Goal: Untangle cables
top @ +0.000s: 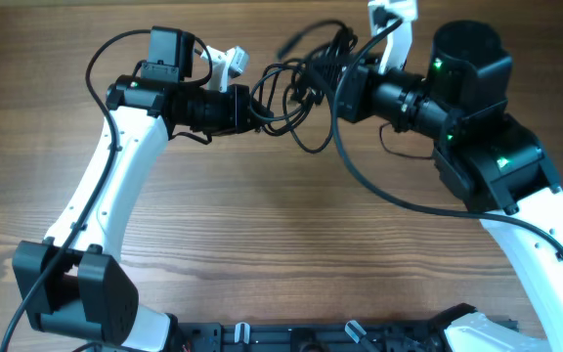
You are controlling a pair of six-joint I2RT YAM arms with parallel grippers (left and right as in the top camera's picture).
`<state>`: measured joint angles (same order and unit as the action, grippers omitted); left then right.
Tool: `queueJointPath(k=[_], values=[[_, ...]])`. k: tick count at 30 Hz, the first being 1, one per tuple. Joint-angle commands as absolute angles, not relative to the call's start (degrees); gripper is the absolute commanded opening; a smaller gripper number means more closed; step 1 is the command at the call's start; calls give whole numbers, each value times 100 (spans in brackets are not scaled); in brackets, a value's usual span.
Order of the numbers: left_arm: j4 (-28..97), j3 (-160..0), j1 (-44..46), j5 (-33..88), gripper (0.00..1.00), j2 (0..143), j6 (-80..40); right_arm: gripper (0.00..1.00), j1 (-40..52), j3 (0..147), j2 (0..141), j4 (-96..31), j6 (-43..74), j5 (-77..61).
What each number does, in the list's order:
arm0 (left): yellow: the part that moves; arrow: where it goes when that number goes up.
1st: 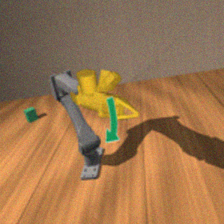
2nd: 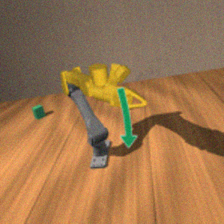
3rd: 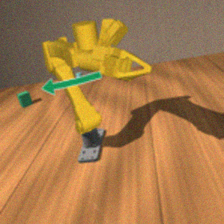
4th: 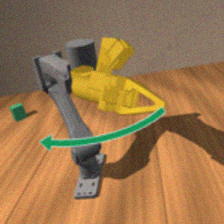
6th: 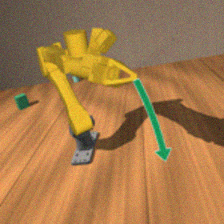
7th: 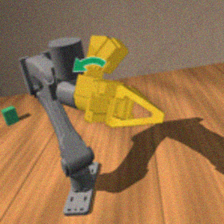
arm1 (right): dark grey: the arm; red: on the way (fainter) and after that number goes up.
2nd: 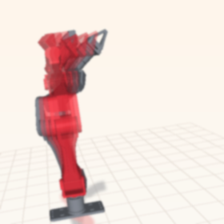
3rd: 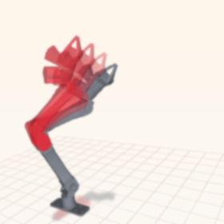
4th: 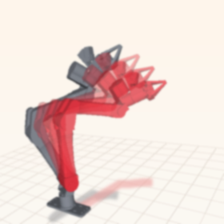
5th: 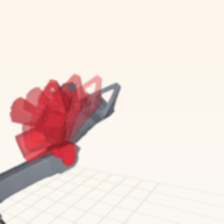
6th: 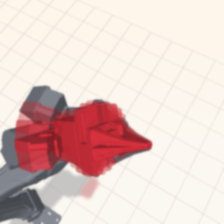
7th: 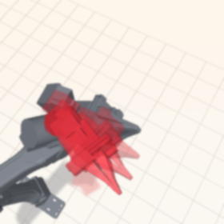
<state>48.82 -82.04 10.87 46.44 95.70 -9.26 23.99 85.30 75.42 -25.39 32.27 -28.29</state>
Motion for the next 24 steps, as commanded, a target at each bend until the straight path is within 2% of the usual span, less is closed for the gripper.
queueJointPath(k=[1, 6, 9, 16, 19, 21, 24], values=[[5098, -8176, 1153, 3837, 4, 9548, -21, 4, 2016, 8720, 7293, -2082, 3492, -2130], [5262, -8176, 1151, 3474, 4, 9548, 113, 4, 1575, 8720, 7439, -3682, 3146, 504], [5260, -8176, 1146, 3105, 4, 9548, 110, 4, 1570, 8720, 7712, -4825, 3002, 1350], [5196, -8173, 1151, 2895, 4, 9559, -217, 4, 1522, 8709, 8833, -6630, 2602, 497], [5120, -8173, 1135, 2427, 4, 9568, -1715, 4, 1197, 8709, 9170, -6587, 2589, 370], [5024, -8173, 1155, 2432, 4, 9568, -2836, 4, 963, 8705, 9380, -6383, 2119, -513], [4932, -8173, 1396, 2471, 4, 9570, -3072, 4, 939, 8698, 9612, -6370, 1817, -906]])
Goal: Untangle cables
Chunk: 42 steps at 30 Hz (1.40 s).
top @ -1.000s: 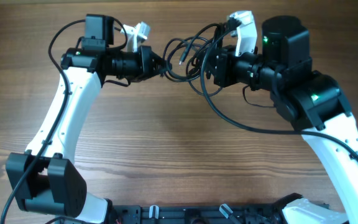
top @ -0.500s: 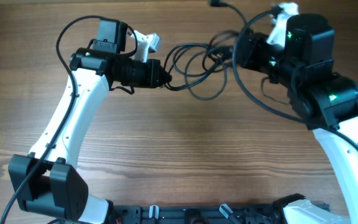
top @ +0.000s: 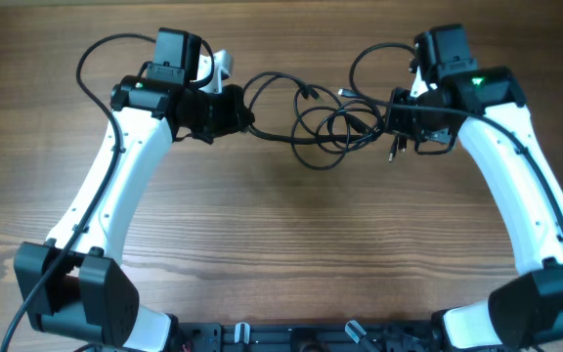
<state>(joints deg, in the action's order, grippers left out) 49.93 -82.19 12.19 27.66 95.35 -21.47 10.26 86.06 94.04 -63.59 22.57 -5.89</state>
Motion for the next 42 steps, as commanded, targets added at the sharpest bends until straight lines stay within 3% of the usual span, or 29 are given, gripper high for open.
queueJointPath(k=[1, 5, 6, 7, 8, 10, 14, 16, 18, 25, 31, 35, 42], values=[[4930, -8165, 1514, 2381, 4, 9583, -3074, 4, 941, 8689, 9684, -6403, 1820, -906], [4884, -8165, 1874, 1903, 8, 9852, -3546, 6, 941, 8687, 9804, -6351, 1776, -744], [4884, -8165, 1885, 1898, 25, 9937, -3535, 20, 941, 8689, 9804, -6344, 1643, -773], [4888, -8165, 1885, 1898, 49, 10029, -3468, 52, 941, 8689, 9804, -6351, 1479, -786], [4886, -8165, 1876, 1896, 65, 10079, -3356, 62, 941, 8689, 9804, -6372, 1356, -827], [4877, -8165, 1874, 1737, 77, 10108, -2943, 84, 941, 8689, 9804, -6381, 1059, -1238], [4515, -8178, 1848, 2093, 76, 10066, -2316, 89, 939, 8718, 9800, -6355, 899, -1474], [4274, -8178, 1907, 2917, 70, 10064, -1944, 89, 910, 8746, 9797, -6364, 902, -1476], [4259, -8176, 2137, 2998, 66, 10066, -1815, 89, 803, 8746, 9797, -6329, 917, -1474], [4016, -8176, 3343, 2502, 62, 10842, -1087, 89, -285, 8744, 9800, -5996, 1503, -1249], [2158, -8176, 3935, 2405, 57, 11636, -1090, 89, -469, 8742, 9800, -6020, 1347, -1278], [1302, -8176, 4193, 1498, 53, 12011, -1638, 89, -469, 8742, 9800, -6007, 1354, -1278], [1695, -8176, 4292, 733, 49, 12263, -1750, 89, -469, 8742, 9800, -6023, 1350, -1280]])
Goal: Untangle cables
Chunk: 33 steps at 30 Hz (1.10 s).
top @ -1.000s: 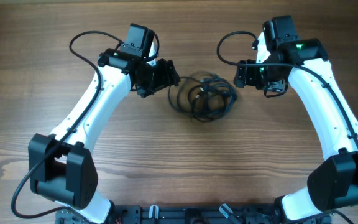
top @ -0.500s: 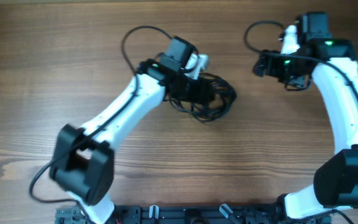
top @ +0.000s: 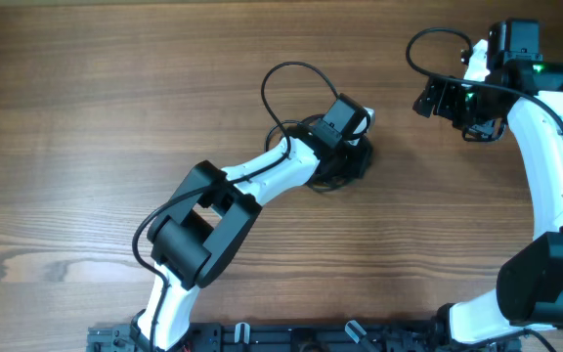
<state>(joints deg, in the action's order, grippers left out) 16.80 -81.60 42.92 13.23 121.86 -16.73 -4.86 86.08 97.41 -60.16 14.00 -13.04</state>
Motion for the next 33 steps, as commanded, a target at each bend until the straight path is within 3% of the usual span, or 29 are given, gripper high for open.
queueJointPath(k=[1, 3, 4, 9, 11, 13, 15, 19, 22, 24, 30, 33], values=[[1678, -8176, 4292, 740, 45, 12283, -1712, 89, -469, 8742, 9800, -6025, 1352, -1280], [1721, -8176, 4309, 814, 28, 12285, -1712, 89, -469, 8742, 9800, -6025, 1352, -1280], [1769, -8176, 4366, 904, 25, 12285, -1715, 89, -469, 8742, 9800, -6023, 1352, -1280], [2292, -8173, 4709, 860, 28, 12363, -1673, 89, -469, 8742, 9800, -5986, 1358, -1280], [2364, -8173, 4781, 845, 34, 12560, -1680, 89, -469, 8742, 9800, -5988, 1356, -1280], [2309, -8176, 4788, 849, 32, 12580, -1726, 89, -469, 8742, 9800, -6005, 1354, -1280], [2294, -8176, 4788, 847, 6, 12580, -1739, 89, -469, 8742, 9800, -6016, 1350, -1288], [2497, -8211, 4650, 1227, 4, 12110, -1737, 89, -469, 8742, 9800, -5981, 1129, -1619], [3413, -8663, 4071, 2491, 4, 11308, -1737, 89, -469, 8742, 9791, -5966, 569, -2484], [3879, -9032, 3393, 3955, 4, 10713, -1739, 89, -467, 8744, 9743, -5957, 224, -3227], [2543, -9198, 1730, 7721, 4, 10114, -3380, 87, -102, 8744, 9105, -5634, 158, -4611], [2502, -9196, 1562, 7865, 4, 10114, -3420, 87, 117, 8744, 8652, -5330, 408, -4600]])
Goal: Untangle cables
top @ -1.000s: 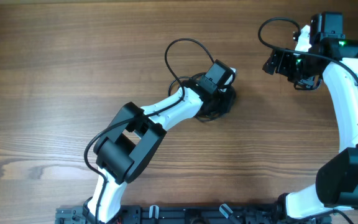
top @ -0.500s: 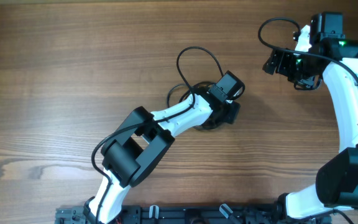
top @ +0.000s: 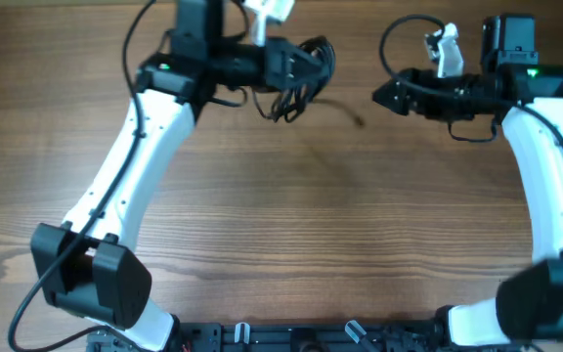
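A tangled bundle of black cables (top: 299,76) hangs at the back of the table, a little left of centre. My left gripper (top: 306,61) is shut on its top. One loose cable end (top: 352,114) trails out to the right, blurred, above the wood. My right gripper (top: 379,96) points left toward the bundle from the right. Its fingers look pressed together to a point, with nothing seen between them. A gap separates it from the trailing end.
The wooden table (top: 281,225) bears nothing else. The right arm's own black cable loop (top: 395,39) arches over its wrist, next to a white mount (top: 445,49). Both arm bases stand at the front edge.
The left gripper was low at the table's middle on the bundle. Now it is at the back left of centre with the bundle hanging from it. The right gripper has shifted leftward.
Both grippers first held the tangle close together at the back. Then they stood wider apart with cables stretched between them. Later the bundle lay mid-table under the left gripper, the right gripper apart and free of it. Now the left holds the bundle up at the back.
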You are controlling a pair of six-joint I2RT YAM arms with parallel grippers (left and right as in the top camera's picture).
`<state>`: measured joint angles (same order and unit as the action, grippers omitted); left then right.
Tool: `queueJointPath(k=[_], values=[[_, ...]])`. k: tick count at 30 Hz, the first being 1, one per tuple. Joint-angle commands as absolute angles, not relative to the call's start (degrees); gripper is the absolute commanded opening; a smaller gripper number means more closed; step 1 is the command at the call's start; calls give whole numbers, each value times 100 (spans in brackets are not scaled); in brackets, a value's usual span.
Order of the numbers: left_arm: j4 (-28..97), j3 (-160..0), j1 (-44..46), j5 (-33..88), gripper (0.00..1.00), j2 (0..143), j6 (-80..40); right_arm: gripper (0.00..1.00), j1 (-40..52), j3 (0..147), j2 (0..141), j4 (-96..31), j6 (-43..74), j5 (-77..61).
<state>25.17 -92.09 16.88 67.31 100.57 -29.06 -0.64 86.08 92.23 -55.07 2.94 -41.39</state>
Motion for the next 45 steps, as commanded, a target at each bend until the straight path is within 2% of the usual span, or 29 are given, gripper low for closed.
queueJointPath(k=[1, 4, 7, 12, 14, 19, 24, 29, 33, 38, 45], values=[[2502, -9196, 1564, 7865, 4, 10114, -3415, 86, 172, 8744, 8508, -5194, 504, -4600], [2499, -9196, 1592, 7905, 4, 10114, -3363, 85, 220, 8744, 8145, -4692, 1072, -4595], [2462, -9194, 1767, 7905, 4, 10116, -1931, 83, 220, 8744, 8042, -4239, 1483, -4539], [2436, -9192, 2088, 7555, 4, 10138, -1015, 81, 220, 8742, 8044, -4298, 1538, -4464], [2270, -9192, 2187, 7022, 4, 10138, -1592, 81, 220, 8737, 8044, -4530, 1476, -4416], [867, -9192, 2314, 6359, 4, 10138, -4178, 81, 246, 8726, 8044, -4856, 1138, -4272], [316, -9192, 2318, 5743, 4, 10138, -6241, 81, 246, 8724, 8044, -4886, 567, -4687], [318, -9192, 2427, 5758, 4, 10136, -6847, 81, 561, 8724, 8047, -4491, 510, -4497], [294, -9192, 2427, 5782, 4, 10136, -7255, 77, 899, 8726, 8047, -4313, 1313, -3382], [40, -9192, 2296, 5889, 4, 10136, -7231, 76, 915, 8726, 8044, -4263, 1566, -3216], [106, -9192, 2123, 6055, 4, 10136, -6296, 76, 860, 8726, 8044, -3994, 1719, -3247]])
